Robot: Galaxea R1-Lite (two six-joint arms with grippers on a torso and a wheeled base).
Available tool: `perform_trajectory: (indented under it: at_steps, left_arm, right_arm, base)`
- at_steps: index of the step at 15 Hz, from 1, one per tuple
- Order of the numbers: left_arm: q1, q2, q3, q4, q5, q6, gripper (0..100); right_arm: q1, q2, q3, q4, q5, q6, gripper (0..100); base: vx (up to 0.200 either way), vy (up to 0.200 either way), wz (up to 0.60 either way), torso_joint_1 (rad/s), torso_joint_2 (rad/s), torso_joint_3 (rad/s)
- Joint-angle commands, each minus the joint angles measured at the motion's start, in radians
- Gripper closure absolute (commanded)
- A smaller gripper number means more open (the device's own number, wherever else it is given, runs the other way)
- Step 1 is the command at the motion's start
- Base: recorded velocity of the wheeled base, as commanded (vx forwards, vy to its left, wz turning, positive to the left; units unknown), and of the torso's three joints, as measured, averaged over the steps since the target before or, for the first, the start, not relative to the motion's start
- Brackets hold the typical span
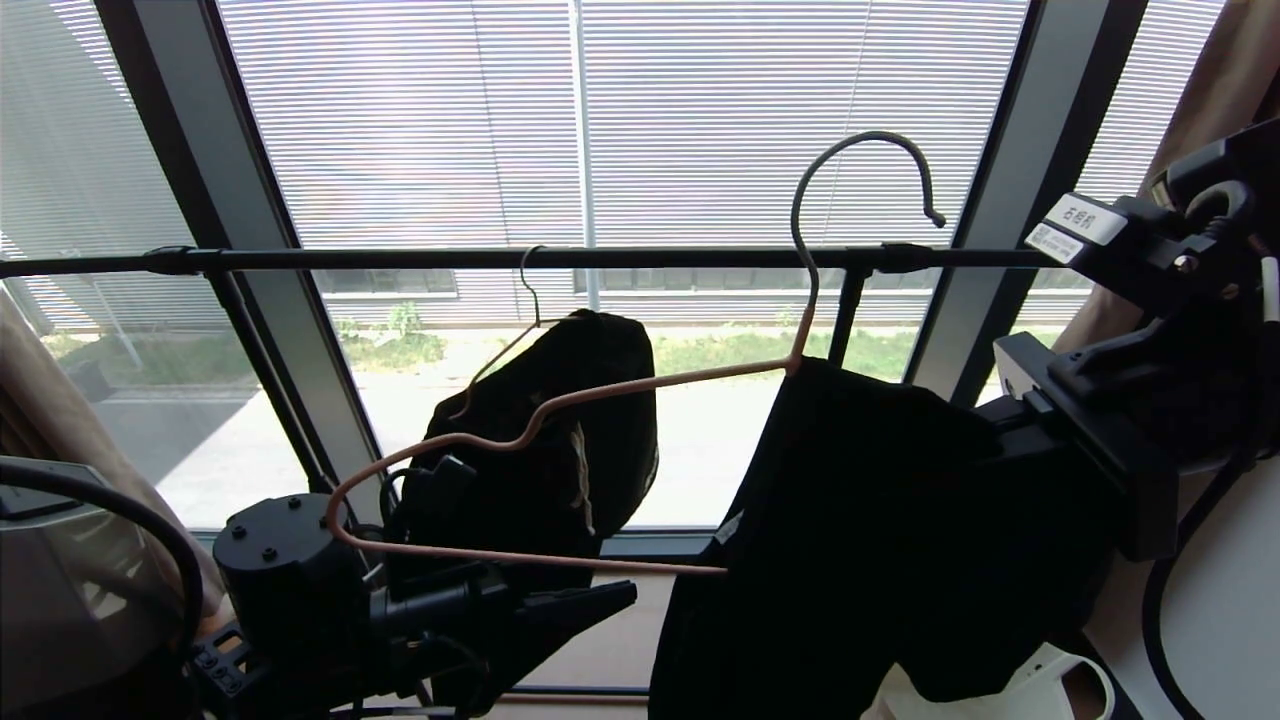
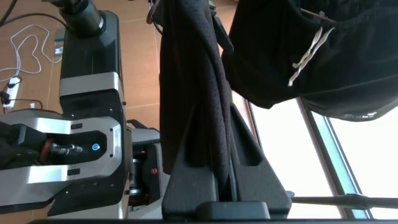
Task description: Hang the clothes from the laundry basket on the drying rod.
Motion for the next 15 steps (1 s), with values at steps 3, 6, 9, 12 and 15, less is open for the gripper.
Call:
perform_trajectory:
  at_steps: [3, 6, 9, 12, 15]
  left_arm:
    - [0.056, 0.003, -0.015, -0.001, 0.0, -0.005, 0]
    - [0.066, 0.004, -0.02, -0.001, -0.002, -0.006, 0]
    - [0.057, 0.023, -0.044, -0.001, -0.029, -0.005, 0]
    - [0.056, 0.043, -0.069, -0.001, -0.088, -0.005, 0]
    - [0.063, 0.061, -0.089, -0.001, -0.088, -0.006, 0]
  right_arm:
    - [-0.045, -0.041, 0.06, -0.001, 0.037, -0.002, 100]
    - [-0.052, -0.037, 0.088, -0.038, 0.068, -0.008, 100]
    - [-0.05, -0.015, 0.122, -0.098, 0.094, -0.084, 100]
    - [-0.021, 0.005, 0.117, -0.099, 0.096, -0.137, 100]
    - [-0.016, 0.006, 0.111, -0.101, 0.096, -0.138, 100]
  base:
    - [0.0, 0.0, 0.0, 0.0, 0.0, 0.0]
    - [0.0, 0.0, 0.0, 0.0, 0.0, 0.0]
    - [0.0, 0.0, 0.0, 0.0, 0.0, 0.0]
    - [0.0, 0.0, 0.0, 0.0, 0.0, 0.0]
    - [0.0, 0.0, 0.0, 0.0, 0.0, 0.0]
